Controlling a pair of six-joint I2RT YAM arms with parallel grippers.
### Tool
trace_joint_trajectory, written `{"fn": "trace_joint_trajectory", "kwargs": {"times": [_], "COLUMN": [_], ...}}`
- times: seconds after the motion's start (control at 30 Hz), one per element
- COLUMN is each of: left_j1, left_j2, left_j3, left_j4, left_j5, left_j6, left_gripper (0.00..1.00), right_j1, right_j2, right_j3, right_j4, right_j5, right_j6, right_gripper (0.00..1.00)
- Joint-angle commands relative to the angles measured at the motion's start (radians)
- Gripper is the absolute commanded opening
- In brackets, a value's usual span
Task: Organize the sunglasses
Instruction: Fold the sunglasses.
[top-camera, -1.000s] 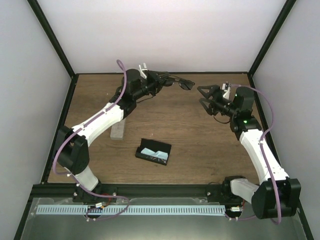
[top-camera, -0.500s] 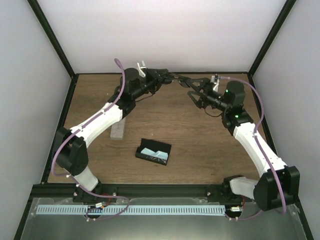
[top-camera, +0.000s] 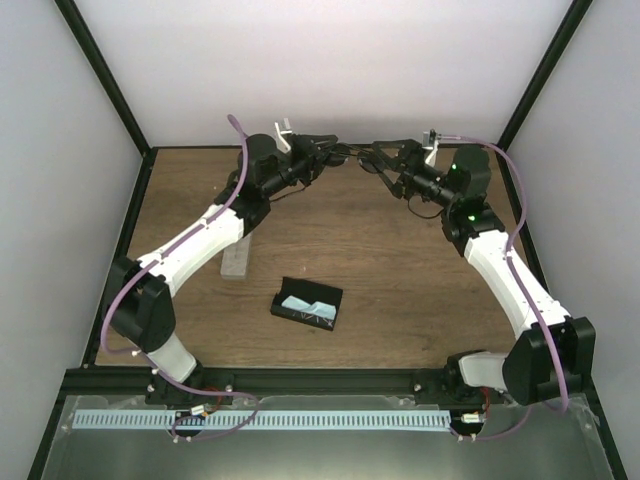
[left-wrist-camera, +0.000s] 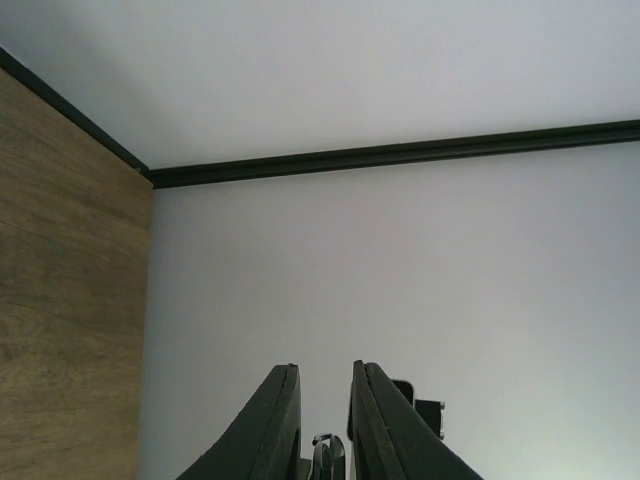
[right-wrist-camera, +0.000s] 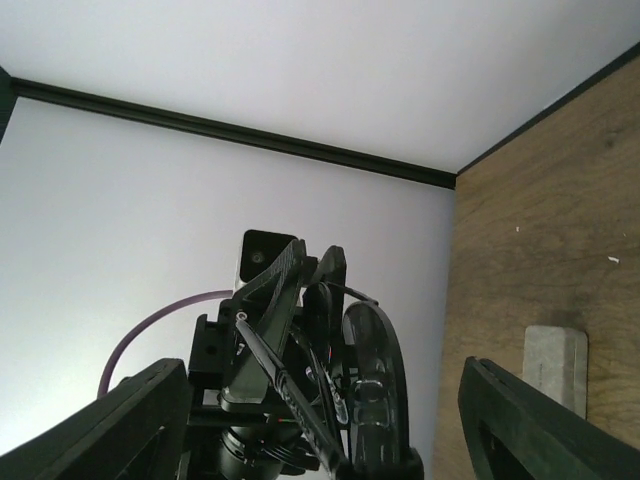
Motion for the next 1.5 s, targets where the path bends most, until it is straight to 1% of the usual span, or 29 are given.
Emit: {"fn": "trace_joint_trajectory", "kwargs": {"times": [0.0,0.03,0.07,0.27,0.37,0.4,0.6,0.7,0.87,0.9,1.0,1.13,1.27,1.3,1.4,1.47], "left_j1": [0.002,0.002,0.001,0.001,0.001,0.002,0.001,0.001,0.001,0.002,0.001,0.001,0.002,0.002,0.003,0.003], "left_j2": [-0.036,-0.035,-0.035,-0.037,-0.036,-0.036,-0.037,-0.041,-0.040,-0.039,-0.040,-0.046,-0.051,-0.052,-0.053,-0.056], "left_j3": [-0.003,-0.004,-0.004,-0.007,-0.007,-0.007,-0.011,-0.015,-0.019,-0.019,-0.022,-0.027,-0.029,-0.029,-0.030,-0.032], "left_j4": [0.048,0.053,0.054,0.053,0.054,0.055,0.056,0.055,0.058,0.060,0.063,0.068,0.071,0.071,0.071,0.071], "left_j5": [0.027,0.032,0.038,0.042,0.050,0.052,0.061,0.060,0.061,0.062,0.061,0.052,0.050,0.049,0.047,0.046], "left_j6": [-0.012,-0.016,-0.021,-0.024,-0.027,-0.027,-0.031,-0.031,-0.034,-0.035,-0.036,-0.038,-0.038,-0.038,-0.037,-0.037], "left_gripper": [0.16,0.16,0.16,0.16,0.16,0.16,0.16,0.25,0.37,0.38,0.44,0.63,0.87,0.92,1.00,1.00], "right_j1": [0.004,0.004,0.004,0.004,0.004,0.004,0.004,0.004,0.004,0.004,0.004,0.004,0.004,0.004,0.004,0.004], "right_j2": [0.017,0.020,0.022,0.033,0.034,0.033,0.033,0.031,0.025,0.027,0.027,0.026,0.029,0.028,0.028,0.024], "right_j3": [0.048,0.046,0.046,0.060,0.064,0.065,0.067,0.068,0.064,0.062,0.058,0.063,0.063,0.063,0.059,0.057], "right_j4": [0.033,0.039,0.043,0.043,0.047,0.048,0.058,0.068,0.077,0.079,0.089,0.092,0.095,0.094,0.094,0.094], "right_j5": [-0.032,-0.035,-0.036,-0.050,-0.054,-0.055,-0.063,-0.069,-0.079,-0.080,-0.085,-0.087,-0.089,-0.090,-0.090,-0.088], "right_j6": [-0.028,-0.029,-0.029,-0.037,-0.041,-0.044,-0.049,-0.052,-0.055,-0.052,-0.050,-0.054,-0.052,-0.053,-0.054,-0.057], "right_gripper": [0.73,0.63,0.58,0.43,0.33,0.31,0.27,0.26,0.26,0.25,0.17,0.15,0.15,0.15,0.15,0.15]}}
